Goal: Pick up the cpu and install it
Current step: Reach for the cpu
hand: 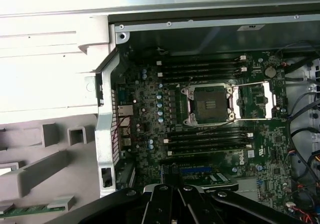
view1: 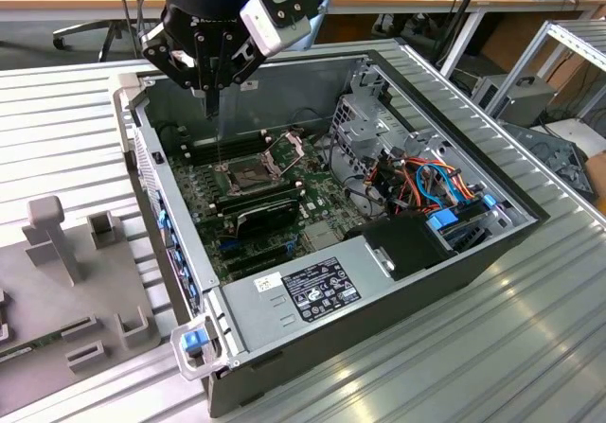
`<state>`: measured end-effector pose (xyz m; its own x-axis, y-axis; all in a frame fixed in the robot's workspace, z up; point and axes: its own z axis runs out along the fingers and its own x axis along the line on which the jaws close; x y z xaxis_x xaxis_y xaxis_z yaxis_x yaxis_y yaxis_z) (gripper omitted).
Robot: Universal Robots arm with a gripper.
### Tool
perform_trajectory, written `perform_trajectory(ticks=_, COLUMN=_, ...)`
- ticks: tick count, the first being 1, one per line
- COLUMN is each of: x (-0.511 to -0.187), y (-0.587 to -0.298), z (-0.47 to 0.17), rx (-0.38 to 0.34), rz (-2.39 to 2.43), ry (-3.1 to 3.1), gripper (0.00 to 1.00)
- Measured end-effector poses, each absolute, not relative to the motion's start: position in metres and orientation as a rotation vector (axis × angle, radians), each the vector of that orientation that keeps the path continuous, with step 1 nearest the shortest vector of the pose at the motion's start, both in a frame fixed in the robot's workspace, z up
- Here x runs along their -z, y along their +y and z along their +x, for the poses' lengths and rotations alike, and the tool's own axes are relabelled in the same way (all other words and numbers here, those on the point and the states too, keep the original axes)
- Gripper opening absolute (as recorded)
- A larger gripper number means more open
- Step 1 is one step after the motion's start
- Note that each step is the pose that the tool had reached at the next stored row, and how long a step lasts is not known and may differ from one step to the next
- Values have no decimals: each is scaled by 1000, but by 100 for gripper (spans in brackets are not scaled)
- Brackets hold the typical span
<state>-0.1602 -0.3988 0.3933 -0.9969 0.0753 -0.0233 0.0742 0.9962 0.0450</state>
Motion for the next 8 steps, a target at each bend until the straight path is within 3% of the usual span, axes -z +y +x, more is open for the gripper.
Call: perform_trajectory(ticks=8, x=-393, y=-399, z=-163, rx=-69, rz=117, ry=3114, gripper=11)
